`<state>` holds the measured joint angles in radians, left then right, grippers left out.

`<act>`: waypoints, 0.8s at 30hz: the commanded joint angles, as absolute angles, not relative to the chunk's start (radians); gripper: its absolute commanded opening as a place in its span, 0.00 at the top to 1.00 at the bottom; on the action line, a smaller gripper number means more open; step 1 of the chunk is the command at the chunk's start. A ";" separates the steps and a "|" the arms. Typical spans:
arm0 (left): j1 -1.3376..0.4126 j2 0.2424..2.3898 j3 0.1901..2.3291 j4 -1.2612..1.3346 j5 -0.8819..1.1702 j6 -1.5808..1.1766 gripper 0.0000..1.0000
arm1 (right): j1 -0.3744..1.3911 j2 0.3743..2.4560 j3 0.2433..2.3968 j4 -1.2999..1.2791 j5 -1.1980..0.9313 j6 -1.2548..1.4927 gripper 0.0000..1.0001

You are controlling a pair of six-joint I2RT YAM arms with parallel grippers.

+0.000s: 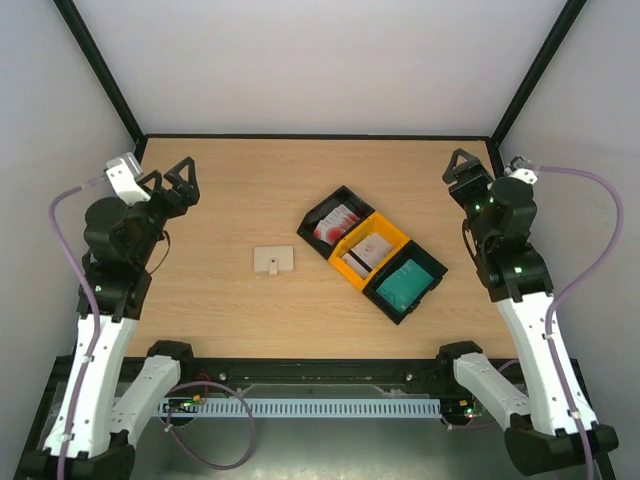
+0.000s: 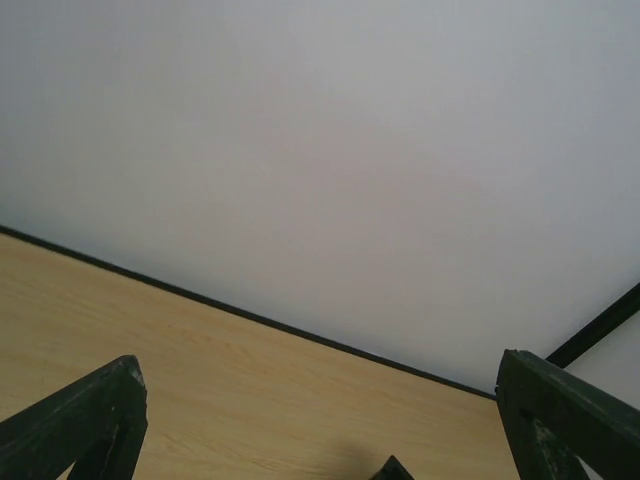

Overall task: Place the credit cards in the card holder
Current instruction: Open the card holder at the center of the board.

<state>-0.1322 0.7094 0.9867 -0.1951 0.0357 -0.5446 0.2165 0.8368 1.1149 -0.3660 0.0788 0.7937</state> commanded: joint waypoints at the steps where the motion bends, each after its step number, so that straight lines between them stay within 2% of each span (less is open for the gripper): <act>1: -0.035 0.728 0.935 -0.074 0.207 -0.595 0.03 | 0.147 0.874 1.039 -0.192 -0.066 0.859 0.19; 7: 0.049 0.738 0.849 0.022 0.377 -0.631 0.01 | 0.090 0.977 0.981 -0.052 -0.338 0.886 0.19; 11: 0.072 0.729 0.807 0.051 0.439 -0.641 0.00 | 0.111 1.045 0.965 0.011 -0.493 0.884 0.19; 19: 0.076 0.760 0.728 0.138 0.652 -0.689 0.00 | 0.292 1.155 0.954 -0.043 -0.596 0.781 0.15; 24: -0.003 0.804 0.686 0.076 0.601 -0.686 0.00 | 0.480 1.190 0.918 -0.165 -0.546 0.681 0.16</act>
